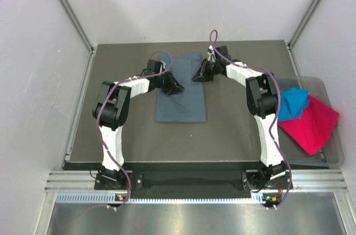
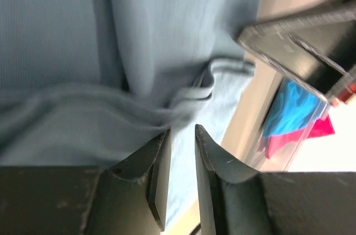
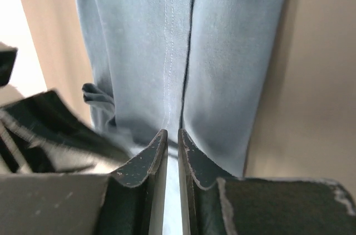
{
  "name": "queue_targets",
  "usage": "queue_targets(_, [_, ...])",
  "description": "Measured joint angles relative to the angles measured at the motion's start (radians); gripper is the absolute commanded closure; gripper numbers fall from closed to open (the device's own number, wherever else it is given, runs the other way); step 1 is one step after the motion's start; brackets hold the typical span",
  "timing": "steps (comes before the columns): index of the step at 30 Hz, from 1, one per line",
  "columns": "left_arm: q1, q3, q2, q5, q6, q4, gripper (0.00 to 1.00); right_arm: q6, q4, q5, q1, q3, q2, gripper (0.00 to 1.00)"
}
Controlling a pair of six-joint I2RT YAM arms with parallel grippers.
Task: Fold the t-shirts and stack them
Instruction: Fold the tshirt
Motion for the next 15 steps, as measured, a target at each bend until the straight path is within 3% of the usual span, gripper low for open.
queue_targets(6, [0.027, 0.117, 0.124, 0.034, 0.011, -0.002, 0.72, -0.043, -0.115, -0.02, -0.02, 0.009, -0.073, 0.81])
queue_targets(11, [0.063, 0.161, 0.166, 0.076, 0.023, 0.007, 0.73, -0.01, -0.031, -0.104, -0.023, -0.162, -0.219, 0.82])
queue_targets(15, [0.083, 0.168, 0.16, 0.075, 0.064, -0.021, 0.72, 0.038, 0.075, -0.163, -0.022, -0.248, -0.216, 0.86])
